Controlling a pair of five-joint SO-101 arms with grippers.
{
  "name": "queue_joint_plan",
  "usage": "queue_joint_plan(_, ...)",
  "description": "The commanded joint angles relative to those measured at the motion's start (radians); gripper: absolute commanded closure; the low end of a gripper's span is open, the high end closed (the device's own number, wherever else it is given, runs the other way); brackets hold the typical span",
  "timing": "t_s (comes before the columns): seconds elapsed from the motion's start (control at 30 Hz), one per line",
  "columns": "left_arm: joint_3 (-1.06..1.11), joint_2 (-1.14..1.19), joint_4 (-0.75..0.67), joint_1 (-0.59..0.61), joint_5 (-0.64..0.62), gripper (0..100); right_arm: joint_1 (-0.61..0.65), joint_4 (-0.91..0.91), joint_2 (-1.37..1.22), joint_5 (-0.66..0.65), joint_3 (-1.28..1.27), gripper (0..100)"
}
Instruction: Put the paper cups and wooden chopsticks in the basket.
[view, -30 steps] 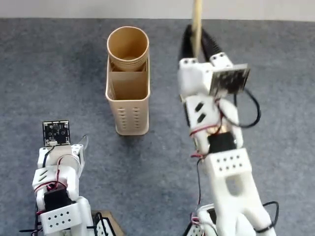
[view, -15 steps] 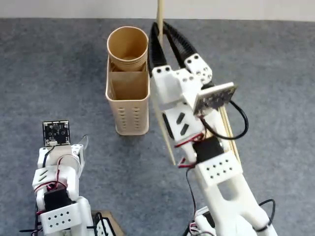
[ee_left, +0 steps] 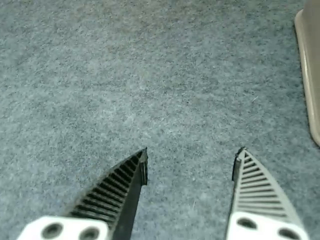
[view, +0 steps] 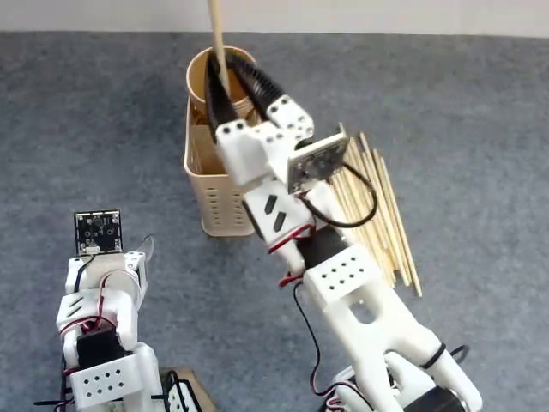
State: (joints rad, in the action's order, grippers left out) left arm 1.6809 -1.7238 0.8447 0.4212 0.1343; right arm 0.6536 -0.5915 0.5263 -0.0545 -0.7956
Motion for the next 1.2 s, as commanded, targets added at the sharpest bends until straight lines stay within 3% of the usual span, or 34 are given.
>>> queue_joint_plan(0.0, 0.021, 0.007, 0.005, -0.015, 0.014, 72, 0.008, -0.013, 0.013, 0.000, -0.068, 99.3)
queue_joint_plan(0.1, 0.021, 0.007, 0.005, -0.015, 0.014, 72, 0.008, -0.012, 0.013, 0.000, -0.119, 94.6)
queue_joint_plan(0.23, 0.021, 0.007, 0.005, -0.015, 0.014, 72, 0.008, -0.007, 0.013, 0.005, -0.122, 70.9)
queue_joint_plan(0.3, 0.021, 0.007, 0.005, -0.015, 0.014, 72, 0.008, -0.005, 0.015, 0.005, -0.122, 64.3)
queue_joint_plan(0.47, 0.021, 0.007, 0.005, -0.015, 0.014, 72, -0.088, 0.021, 0.096, 0.000, -0.081, 73.0)
queue_joint_plan(0.7, 0.021, 0.007, 0.005, -0.016, 0.014, 72, -0.475, 0.478, 0.340, 0.000, -0.136, 99.6)
queue_joint_plan(0.8, 0.021, 0.007, 0.005, -0.019, 0.014, 72, -0.651, 0.644, 0.367, -0.005, -0.254, 96.5)
queue_joint_plan(0.87, 0.021, 0.007, 0.005, -0.019, 0.014, 72, -0.796, 0.713, 0.367, -0.098, -0.363, 93.5)
queue_joint_plan(1.0, 0.021, 0.007, 0.005, -0.018, 0.014, 72, -0.811, 0.874, 0.268, -0.176, -0.309, 91.3)
queue_joint_plan(1.17, 0.021, 0.007, 0.005, -0.019, 0.014, 72, -0.751, 1.265, -0.079, -0.302, 0.081, 91.1)
